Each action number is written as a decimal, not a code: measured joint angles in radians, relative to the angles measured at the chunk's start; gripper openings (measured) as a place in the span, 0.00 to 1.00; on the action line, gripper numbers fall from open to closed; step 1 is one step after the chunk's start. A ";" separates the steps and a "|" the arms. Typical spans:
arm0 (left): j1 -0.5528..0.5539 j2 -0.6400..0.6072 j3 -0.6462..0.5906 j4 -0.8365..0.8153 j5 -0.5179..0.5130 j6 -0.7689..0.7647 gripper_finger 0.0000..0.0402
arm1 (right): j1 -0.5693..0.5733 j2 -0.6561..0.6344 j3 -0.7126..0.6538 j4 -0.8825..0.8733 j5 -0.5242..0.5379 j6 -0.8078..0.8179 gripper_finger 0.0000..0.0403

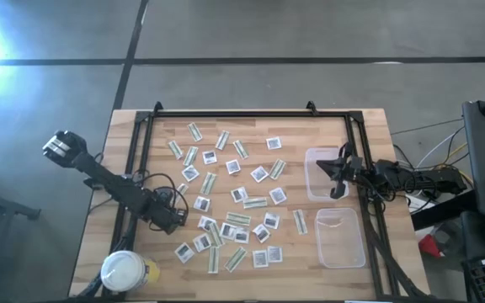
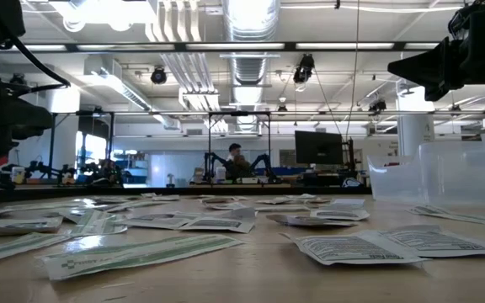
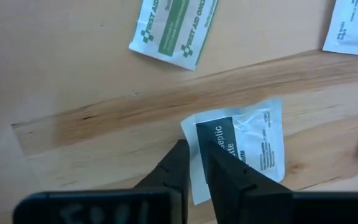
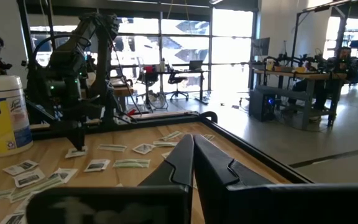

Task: Pick & Place First Aid Supplies
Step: Put the towelette pack into the top bin

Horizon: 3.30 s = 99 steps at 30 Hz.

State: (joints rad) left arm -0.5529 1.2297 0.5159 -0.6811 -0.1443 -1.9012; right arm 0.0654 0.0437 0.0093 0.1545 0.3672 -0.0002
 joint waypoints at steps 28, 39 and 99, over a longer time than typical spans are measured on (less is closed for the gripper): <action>0.000 -0.019 0.062 0.007 -0.167 0.241 0.00 | 0.000 0.000 0.000 0.076 -0.008 0.099 0.02; 0.000 -0.157 0.066 0.001 -0.266 0.409 0.00 | 0.000 0.000 0.000 0.176 -0.186 0.177 0.02; 0.411 -0.037 0.066 1.100 -0.413 1.600 0.00 | 0.000 0.871 0.523 0.159 -0.289 0.115 0.02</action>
State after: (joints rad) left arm -0.1420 1.1923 0.5816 0.4191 -0.5573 -0.3011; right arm 0.0650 0.9143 0.5325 0.3130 0.0780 0.1151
